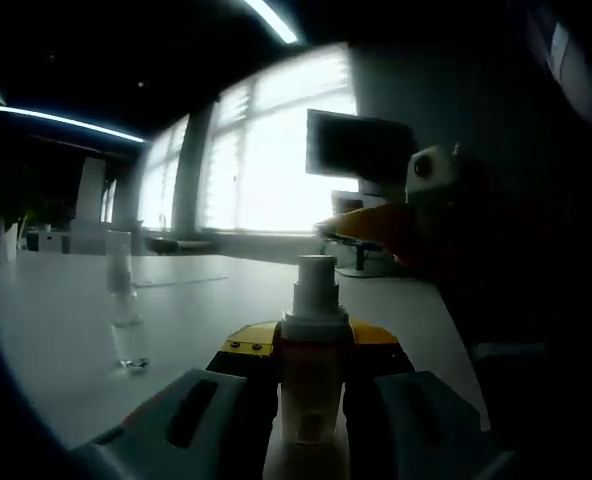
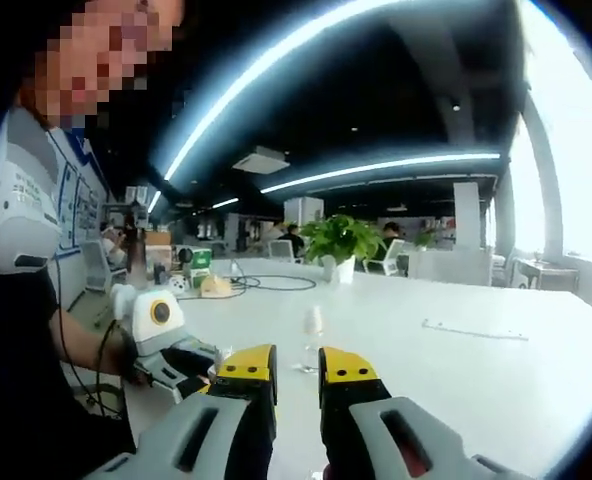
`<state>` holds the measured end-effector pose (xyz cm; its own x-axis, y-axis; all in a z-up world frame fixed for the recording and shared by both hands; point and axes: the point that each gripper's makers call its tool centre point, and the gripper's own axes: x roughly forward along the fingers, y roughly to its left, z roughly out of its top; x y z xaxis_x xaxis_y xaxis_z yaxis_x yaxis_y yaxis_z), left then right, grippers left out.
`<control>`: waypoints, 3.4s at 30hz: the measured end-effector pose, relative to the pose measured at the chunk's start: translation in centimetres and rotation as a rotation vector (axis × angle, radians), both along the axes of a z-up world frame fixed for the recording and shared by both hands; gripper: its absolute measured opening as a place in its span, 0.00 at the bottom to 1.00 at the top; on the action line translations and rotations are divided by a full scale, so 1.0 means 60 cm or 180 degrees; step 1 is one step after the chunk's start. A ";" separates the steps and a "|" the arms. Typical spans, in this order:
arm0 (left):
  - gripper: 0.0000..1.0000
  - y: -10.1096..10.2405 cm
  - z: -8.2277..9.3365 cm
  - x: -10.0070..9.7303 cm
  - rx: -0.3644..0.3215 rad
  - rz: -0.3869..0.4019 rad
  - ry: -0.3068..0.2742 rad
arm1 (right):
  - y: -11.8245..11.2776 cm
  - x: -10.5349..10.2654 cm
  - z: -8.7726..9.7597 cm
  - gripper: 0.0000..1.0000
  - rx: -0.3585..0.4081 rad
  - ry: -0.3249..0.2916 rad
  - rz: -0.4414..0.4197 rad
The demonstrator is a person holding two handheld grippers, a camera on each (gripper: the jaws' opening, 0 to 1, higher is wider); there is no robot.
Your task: Clamp pump bottle remove cover press pump head put on cover
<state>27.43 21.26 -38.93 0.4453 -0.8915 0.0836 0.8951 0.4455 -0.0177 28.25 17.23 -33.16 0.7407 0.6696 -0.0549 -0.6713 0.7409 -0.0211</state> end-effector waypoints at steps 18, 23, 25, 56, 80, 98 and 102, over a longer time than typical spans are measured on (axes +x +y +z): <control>0.15 0.001 0.000 0.002 0.0014 0.0038 -0.0007 | -0.034 -0.022 -0.013 0.15 0.0026 -0.0025 -0.0296; 0.15 0.001 -0.001 0.003 0.0022 0.0045 -0.0008 | -0.050 -0.037 -0.024 0.17 -0.0097 0.0129 -0.0328; 0.15 0.001 -0.001 0.003 0.0026 0.0046 -0.0009 | -0.057 -0.041 -0.027 0.16 -0.0083 0.0205 -0.0382; 0.15 0.001 -0.003 0.005 0.0054 0.0058 -0.0024 | -0.073 -0.034 -0.142 0.20 -0.0520 0.0866 -0.1036; 0.15 0.001 -0.006 0.006 0.0071 0.0063 -0.0008 | -0.082 -0.036 -0.176 0.17 -0.0170 0.0942 -0.1245; 0.15 -0.001 -0.006 0.004 0.0091 0.0071 -0.0007 | -0.085 -0.034 -0.195 0.13 -0.0341 0.0870 -0.1272; 0.15 -0.001 -0.007 0.006 0.0091 0.0084 -0.0002 | -0.083 -0.033 -0.195 0.12 -0.0352 0.0838 -0.1252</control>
<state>27.76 21.22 -39.32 0.4686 -0.8815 0.0586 0.8831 0.4692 -0.0040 26.28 12.25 -44.85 0.8879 0.3211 -0.3296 -0.3338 0.9424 0.0188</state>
